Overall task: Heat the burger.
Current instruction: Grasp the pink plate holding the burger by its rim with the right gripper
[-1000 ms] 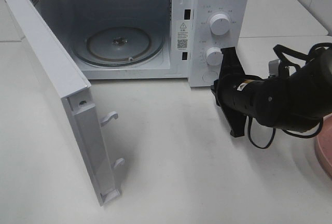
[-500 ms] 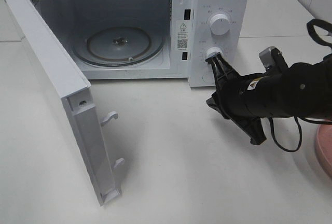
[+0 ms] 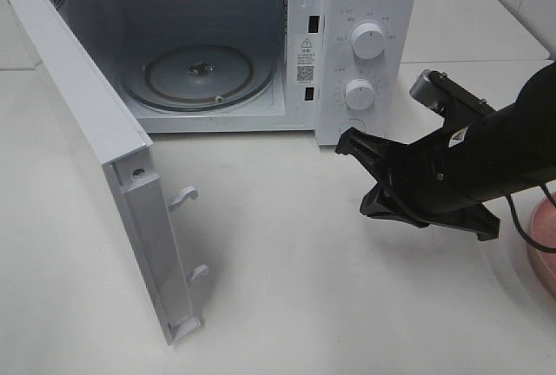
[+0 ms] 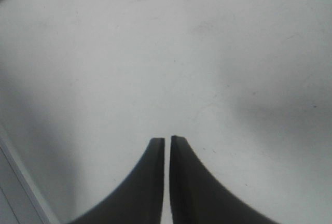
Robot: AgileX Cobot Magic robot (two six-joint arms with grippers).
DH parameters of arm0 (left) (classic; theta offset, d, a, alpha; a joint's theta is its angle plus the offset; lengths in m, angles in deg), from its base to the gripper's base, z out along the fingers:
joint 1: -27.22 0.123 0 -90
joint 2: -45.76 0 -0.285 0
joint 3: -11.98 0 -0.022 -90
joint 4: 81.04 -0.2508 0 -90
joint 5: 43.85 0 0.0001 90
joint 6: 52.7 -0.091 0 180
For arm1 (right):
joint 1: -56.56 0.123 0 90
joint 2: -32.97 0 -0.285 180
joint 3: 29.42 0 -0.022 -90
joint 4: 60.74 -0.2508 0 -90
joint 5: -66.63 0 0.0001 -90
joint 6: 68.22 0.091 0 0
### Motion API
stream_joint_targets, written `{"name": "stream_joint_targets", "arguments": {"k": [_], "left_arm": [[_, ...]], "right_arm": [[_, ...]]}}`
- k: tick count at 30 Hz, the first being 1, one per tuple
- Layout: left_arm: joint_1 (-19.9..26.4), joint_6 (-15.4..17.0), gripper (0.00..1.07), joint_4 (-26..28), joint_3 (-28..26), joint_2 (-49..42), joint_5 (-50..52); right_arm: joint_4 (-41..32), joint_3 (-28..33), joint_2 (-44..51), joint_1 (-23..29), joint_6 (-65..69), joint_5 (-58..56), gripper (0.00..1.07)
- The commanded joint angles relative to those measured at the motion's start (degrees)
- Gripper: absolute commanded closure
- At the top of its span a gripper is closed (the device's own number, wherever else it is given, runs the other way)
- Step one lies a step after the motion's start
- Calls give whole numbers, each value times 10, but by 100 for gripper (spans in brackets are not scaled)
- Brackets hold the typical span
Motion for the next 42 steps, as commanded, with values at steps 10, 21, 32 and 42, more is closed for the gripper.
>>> {"name": "stream_joint_targets", "arguments": {"k": [10,21,32,42], "left_arm": [[3,0,5,5,1,-9,9],[3,0,5,5,1,-9,9],[3,0,5,5,1,-9,9],[3,0,5,5,1,-9,9]], "right_arm": [[154,-48,62,-15,-154,-220,97],[249,-119,78,-46,-188,-417,87],[342,-122,124,-113,-198,-469,15],[347,-118,120,-190,-203,-492,8]]}}
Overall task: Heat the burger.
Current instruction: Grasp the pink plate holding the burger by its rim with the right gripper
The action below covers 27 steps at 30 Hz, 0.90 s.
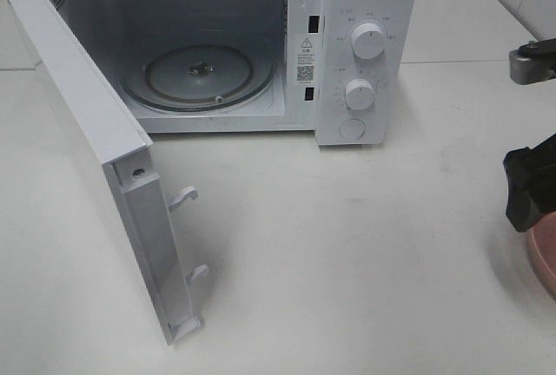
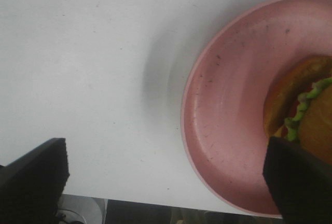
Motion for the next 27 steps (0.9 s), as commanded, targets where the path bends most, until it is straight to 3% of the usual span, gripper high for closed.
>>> {"name": "stream_joint_targets", "arguments": {"k": [1,16,27], "left_arm": [[3,0,5,5,1,-9,9],[3,0,5,5,1,-9,9],[3,0,5,5,1,-9,9]], "right_arm": [[2,7,-9,-29,-14,-7,9],[6,58,-101,-43,-14,101,12],[32,61,-189,-53,-8,161,14]]}}
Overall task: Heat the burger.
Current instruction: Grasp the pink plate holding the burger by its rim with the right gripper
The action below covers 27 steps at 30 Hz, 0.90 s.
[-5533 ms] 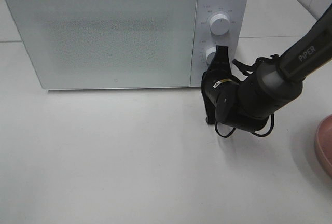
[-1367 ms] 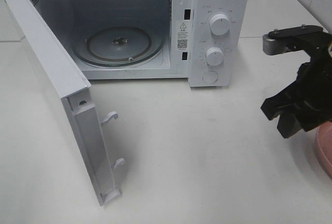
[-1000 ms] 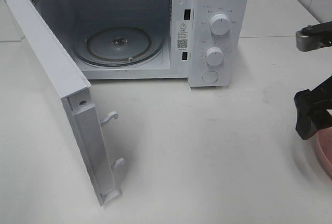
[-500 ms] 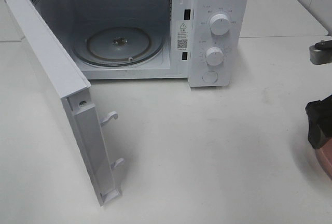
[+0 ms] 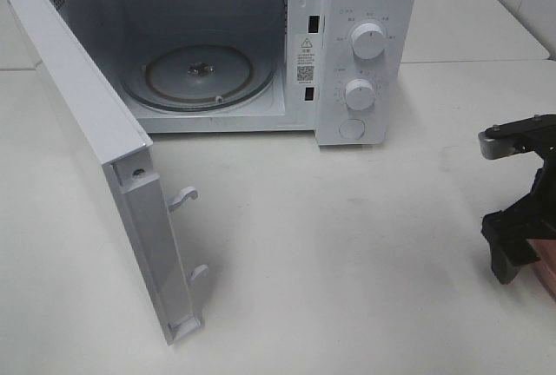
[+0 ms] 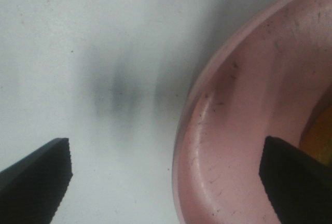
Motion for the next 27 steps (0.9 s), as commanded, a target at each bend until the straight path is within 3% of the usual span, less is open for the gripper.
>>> {"name": "stream_joint_targets", "arguments": {"k": [1,15,17,18,19,20,21,22,23,24,25,27], "left_arm": [[3,0,5,5,1,-9,9],[3,0,5,5,1,-9,9],[3,0,5,5,1,-9,9],[3,0,5,5,1,-9,9],[3,0,5,5,1,-9,9],[3,0,5,5,1,-9,9],[3,0,5,5,1,-9,9],[3,0,5,5,1,-9,9],[3,0,5,5,1,-9,9],[3,0,5,5,1,-9,9],[3,0,5,5,1,-9,9],[3,0,5,5,1,-9,9]], "right_arm": [[8,5,-17,-11,3,15,14],[6,5,-62,-27,3,52,20],[10,5,-62,-27,10,54,32],[10,5,-62,-27,10,54,32],[19,5,-62,-27,22,54,43],[19,5,-62,-27,22,54,43],[29,5,-62,-27,35,54,50],[46,5,-62,-27,64,51,64],[46,5,-62,-27,64,51,64],[61,6,-62,-27,85,43,81],[61,6,-62,-27,85,43,81],[65,9,-62,-27,103,38,100]]}}
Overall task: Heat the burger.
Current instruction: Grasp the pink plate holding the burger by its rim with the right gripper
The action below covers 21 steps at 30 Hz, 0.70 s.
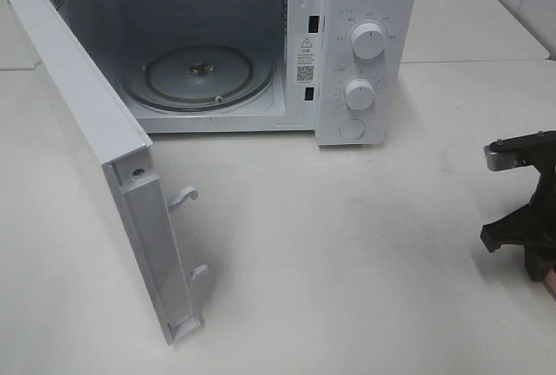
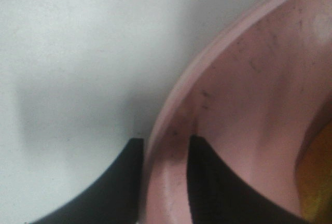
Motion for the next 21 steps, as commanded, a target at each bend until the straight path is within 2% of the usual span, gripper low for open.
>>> {"name": "stream_joint_targets", "arguments": {"k": [1,2,13,17,19,21], "left_arm": [[3,0,5,5,1,-9,9],[3,0,5,5,1,-9,9],[3,0,5,5,1,-9,9],[3,0,5,5,1,-9,9],[3,0,5,5,1,-9,9],[3,0,5,5,1,-9,9]], "right_arm": [[14,7,-2,-1,22,-13,100],[11,9,-2,-1,25,-13,107],[1,13,4,7,35,-28,107],[23,13,9,25,60,-41,107],[67,13,18,50,110,-68,107],[80,13,22,56,122,-74,107]]}}
